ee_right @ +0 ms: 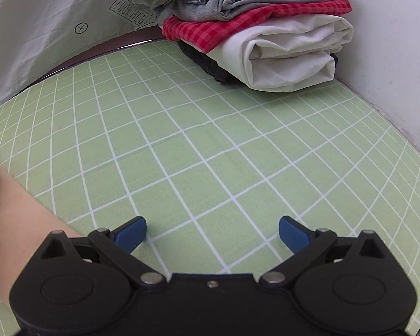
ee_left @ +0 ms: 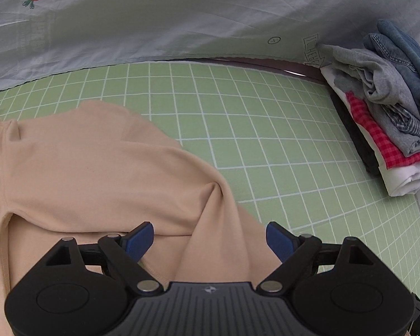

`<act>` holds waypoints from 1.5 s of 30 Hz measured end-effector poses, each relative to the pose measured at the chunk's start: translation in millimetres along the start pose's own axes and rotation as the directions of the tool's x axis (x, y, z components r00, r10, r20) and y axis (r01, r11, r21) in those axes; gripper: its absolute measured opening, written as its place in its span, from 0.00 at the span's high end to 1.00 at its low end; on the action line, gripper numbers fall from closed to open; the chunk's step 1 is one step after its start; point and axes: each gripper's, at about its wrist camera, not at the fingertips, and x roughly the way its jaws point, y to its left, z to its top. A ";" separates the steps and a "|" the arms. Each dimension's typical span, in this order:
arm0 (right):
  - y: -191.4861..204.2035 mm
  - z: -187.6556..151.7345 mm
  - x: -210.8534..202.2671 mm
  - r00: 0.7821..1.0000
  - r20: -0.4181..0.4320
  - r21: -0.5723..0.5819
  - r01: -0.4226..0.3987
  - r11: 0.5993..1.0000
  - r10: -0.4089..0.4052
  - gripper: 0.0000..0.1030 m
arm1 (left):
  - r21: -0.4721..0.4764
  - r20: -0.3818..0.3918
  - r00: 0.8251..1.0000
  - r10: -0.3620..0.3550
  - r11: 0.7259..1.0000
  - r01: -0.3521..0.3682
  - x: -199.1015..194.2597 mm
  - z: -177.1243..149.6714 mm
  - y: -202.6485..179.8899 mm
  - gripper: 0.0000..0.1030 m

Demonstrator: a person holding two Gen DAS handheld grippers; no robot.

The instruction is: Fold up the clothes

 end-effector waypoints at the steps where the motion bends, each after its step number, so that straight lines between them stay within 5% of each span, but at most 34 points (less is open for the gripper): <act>1: 0.9 0.2 0.5 1.000 0.002 -0.004 -0.001 1.000 0.001 0.01 | 0.011 -0.011 1.000 -0.001 1.000 0.001 4.7 -3.0 -2.0 0.18; 3: 2.5 0.6 1.4 1.000 0.005 -0.010 -0.004 1.000 0.004 0.01 | 0.018 -0.037 0.999 -0.002 1.000 0.003 13.1 -7.9 -1.8 0.32; 5: 3.5 1.3 1.7 1.000 0.008 -0.014 -0.004 1.000 0.004 0.01 | -0.011 -0.042 0.999 -0.019 1.000 0.019 10.6 -13.3 5.7 0.59; 6: 4.1 1.3 1.3 1.000 0.009 -0.016 -0.004 1.000 0.004 0.01 | -0.033 -0.037 0.999 -0.032 0.999 0.031 6.3 -16.3 10.8 0.81; 7: 5.0 0.6 -0.6 1.000 0.011 -0.020 -0.004 1.000 0.005 0.01 | -0.055 -0.031 0.999 -0.044 0.998 0.043 2.0 -19.4 16.0 0.90; 15: 12.1 -5.5 -15.9 1.000 0.027 -0.052 -0.011 0.999 0.013 0.01 | -0.226 0.022 0.990 -0.140 0.964 0.142 -32.4 -43.5 57.5 0.91; 29: 53.4 -45.1 -80.5 0.991 0.081 -0.185 -0.089 0.979 0.106 0.01 | -0.449 0.143 0.960 -0.242 0.848 0.280 -116.0 -114.0 136.2 0.92; 40: 103.6 -94.6 -128.2 0.985 0.050 -0.294 -0.146 0.945 0.168 0.01 | -0.552 0.147 0.956 -0.254 0.781 0.293 -156.1 -174.6 205.2 0.92; 45: 122.7 -114.0 -143.8 0.982 0.037 -0.328 -0.161 0.931 0.183 0.01 | -0.591 0.103 0.970 -0.219 0.771 0.237 -156.5 -196.9 236.0 0.91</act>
